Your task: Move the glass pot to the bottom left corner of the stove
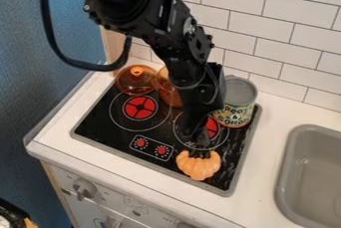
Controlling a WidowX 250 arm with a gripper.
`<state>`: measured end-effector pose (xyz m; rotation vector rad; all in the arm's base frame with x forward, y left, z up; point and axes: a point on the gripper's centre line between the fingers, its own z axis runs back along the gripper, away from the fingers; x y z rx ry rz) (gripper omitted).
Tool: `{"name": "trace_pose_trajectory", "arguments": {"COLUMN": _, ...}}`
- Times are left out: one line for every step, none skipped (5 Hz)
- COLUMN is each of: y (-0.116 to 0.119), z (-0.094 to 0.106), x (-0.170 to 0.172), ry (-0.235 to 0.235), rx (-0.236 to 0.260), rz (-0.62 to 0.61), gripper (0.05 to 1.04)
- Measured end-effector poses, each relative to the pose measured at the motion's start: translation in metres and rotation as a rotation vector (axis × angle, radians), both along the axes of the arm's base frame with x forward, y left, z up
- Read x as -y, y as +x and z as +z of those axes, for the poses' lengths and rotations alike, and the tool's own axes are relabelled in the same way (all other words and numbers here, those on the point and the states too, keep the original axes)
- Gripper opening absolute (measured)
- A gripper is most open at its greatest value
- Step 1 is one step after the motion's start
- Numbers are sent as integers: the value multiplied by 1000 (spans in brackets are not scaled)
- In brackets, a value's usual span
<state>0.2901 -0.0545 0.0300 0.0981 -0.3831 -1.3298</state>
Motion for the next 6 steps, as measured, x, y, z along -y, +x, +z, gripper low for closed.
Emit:
{"name": "trace_pose_trajectory", "arguments": {"y": -3, "z": -7, "x": 0, "ry": -3, "rx": -28, "rz": 4, "gripper": 993}}
{"name": "trace_pose_trajectory", "arguments": {"y": 0, "z": -7, "x": -21, "ry": -31, "rx": -38, "rz": 95, "gripper": 993}}
{"name": "trace_pose_trajectory", "arguments": {"y": 7, "z": -12, "x": -35, "ry": 11, "rx": -57, "rz": 161, "gripper": 993}}
{"name": "trace_pose_trajectory", "arguments": {"y": 20, "z": -17, "x": -55, "ry": 34, "rx": -48, "rz": 236, "gripper": 993}}
{"name": "trace_pose_trajectory", "arguments": {"y": 42, "z": -21, "x": -63, "ry": 57, "rx": -50, "rz": 264, "gripper": 993}}
{"name": "trace_pose_trajectory", "arguments": {"y": 62, "z": -16, "x": -73, "ry": 60, "rx": -22, "rz": 299, "gripper": 993}}
